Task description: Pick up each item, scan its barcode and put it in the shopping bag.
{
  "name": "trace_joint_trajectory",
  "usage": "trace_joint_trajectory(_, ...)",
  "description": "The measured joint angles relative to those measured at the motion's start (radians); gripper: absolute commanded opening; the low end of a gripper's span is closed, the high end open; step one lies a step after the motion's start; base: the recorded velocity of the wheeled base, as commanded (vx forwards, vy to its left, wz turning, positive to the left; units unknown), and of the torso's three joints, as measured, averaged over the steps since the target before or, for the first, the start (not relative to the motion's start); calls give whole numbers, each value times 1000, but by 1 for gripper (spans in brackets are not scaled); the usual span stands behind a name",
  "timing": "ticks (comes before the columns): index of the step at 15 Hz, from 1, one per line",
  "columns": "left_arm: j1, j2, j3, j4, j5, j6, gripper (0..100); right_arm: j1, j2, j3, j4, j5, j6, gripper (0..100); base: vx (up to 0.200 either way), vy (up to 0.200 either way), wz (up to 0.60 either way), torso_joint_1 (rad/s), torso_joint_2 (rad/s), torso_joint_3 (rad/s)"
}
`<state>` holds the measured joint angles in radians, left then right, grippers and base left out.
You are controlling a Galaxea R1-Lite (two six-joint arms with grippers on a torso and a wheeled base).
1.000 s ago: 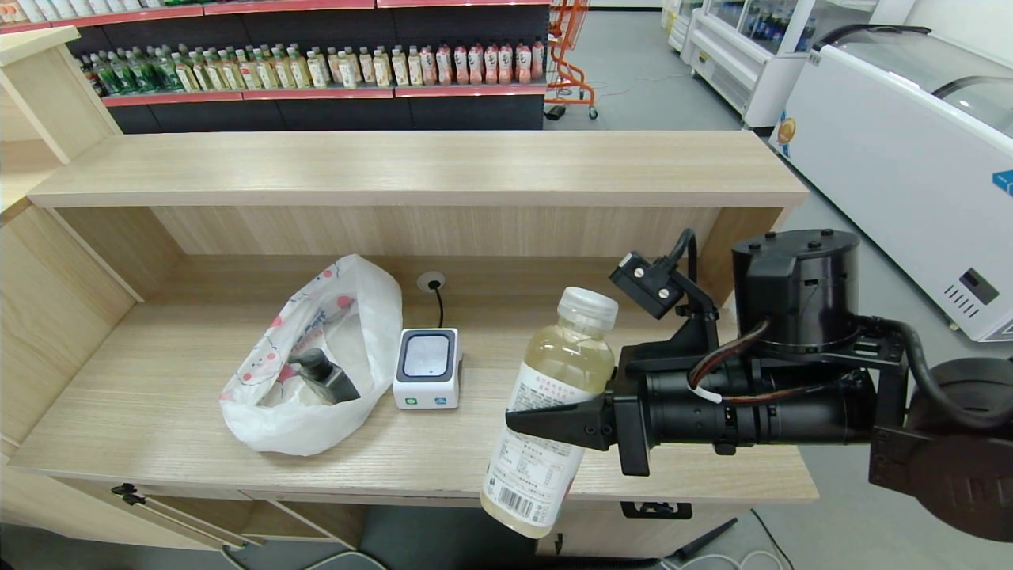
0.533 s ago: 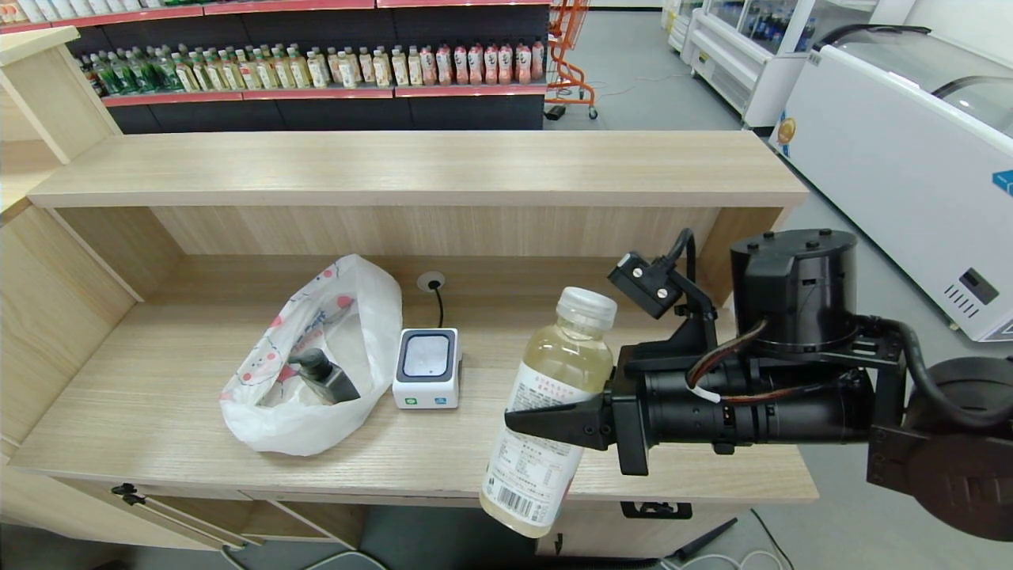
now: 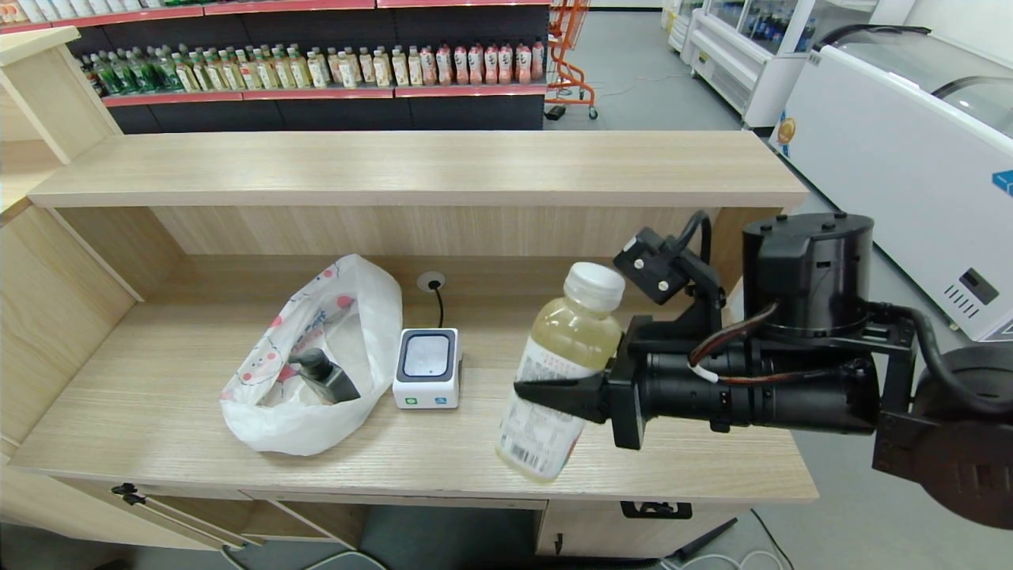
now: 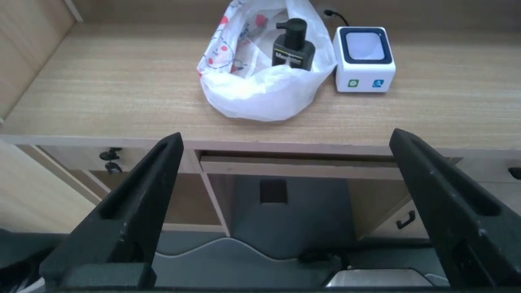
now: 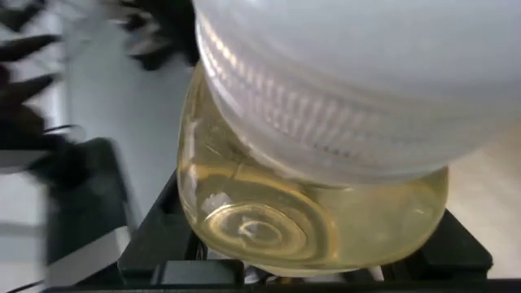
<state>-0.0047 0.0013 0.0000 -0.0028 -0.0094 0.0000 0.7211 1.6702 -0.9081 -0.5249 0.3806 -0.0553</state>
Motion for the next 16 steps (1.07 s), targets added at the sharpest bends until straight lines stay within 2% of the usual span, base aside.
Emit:
trace_joint_trajectory(2,0,0,0,0,0,0,100,-23,0,-43,-5,-144,-150,0,0,0,0,0,0,0)
trace_joint_trajectory(7,0,0,0,0,0,0,100,-78,-9,-44,-146,-308,-524,0,0,0,0,0,0,0)
trace_joint_trajectory(12,0,0,0,0,0,0,100,-69,-13,20,-267,-336,-836,0,0,0,0,0,0,0)
trace_joint_trajectory(16,0,0,0,0,-1,2,100,-56,-34,81,-308,-351,-881,0,0,0,0,0,0,0)
